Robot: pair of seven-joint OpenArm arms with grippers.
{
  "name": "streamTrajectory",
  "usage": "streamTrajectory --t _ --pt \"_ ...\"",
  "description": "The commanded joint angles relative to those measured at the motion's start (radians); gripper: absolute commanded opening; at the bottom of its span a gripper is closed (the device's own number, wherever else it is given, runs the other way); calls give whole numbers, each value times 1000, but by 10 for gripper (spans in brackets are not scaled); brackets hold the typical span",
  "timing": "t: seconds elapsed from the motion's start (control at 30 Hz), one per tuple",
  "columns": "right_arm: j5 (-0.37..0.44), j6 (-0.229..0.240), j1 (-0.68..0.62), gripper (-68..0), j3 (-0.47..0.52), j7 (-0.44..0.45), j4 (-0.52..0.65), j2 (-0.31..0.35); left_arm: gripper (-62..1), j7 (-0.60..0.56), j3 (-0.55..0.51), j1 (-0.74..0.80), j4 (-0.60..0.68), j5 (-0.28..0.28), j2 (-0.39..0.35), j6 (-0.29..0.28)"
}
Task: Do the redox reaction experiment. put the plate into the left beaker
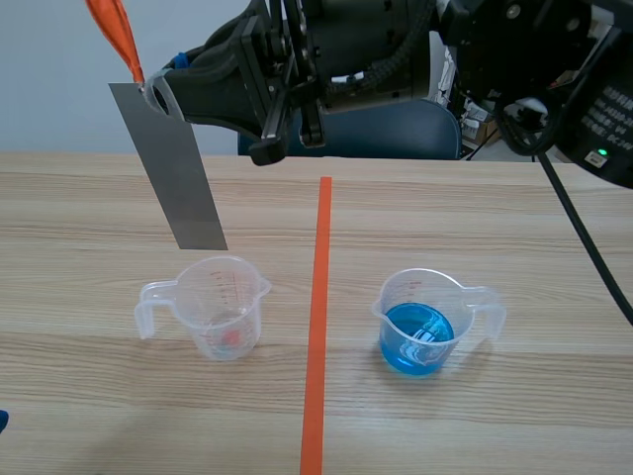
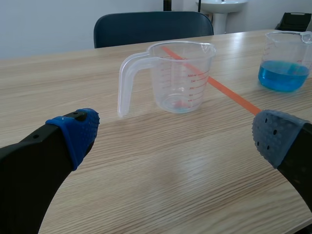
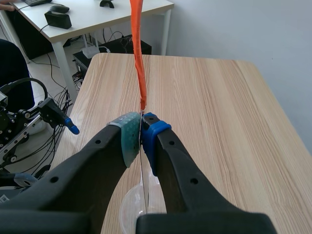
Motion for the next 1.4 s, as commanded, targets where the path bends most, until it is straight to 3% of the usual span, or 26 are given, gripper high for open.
streamTrajectory --t 0.0,1.37 --pt "15 8 22 -655 10 14 3 -3 14 -17 -5 0 13 -8 -12 -1" --pt "15 8 3 -655 10 8 3 -3 14 -18 -5 -45 13 -6 -11 -2"
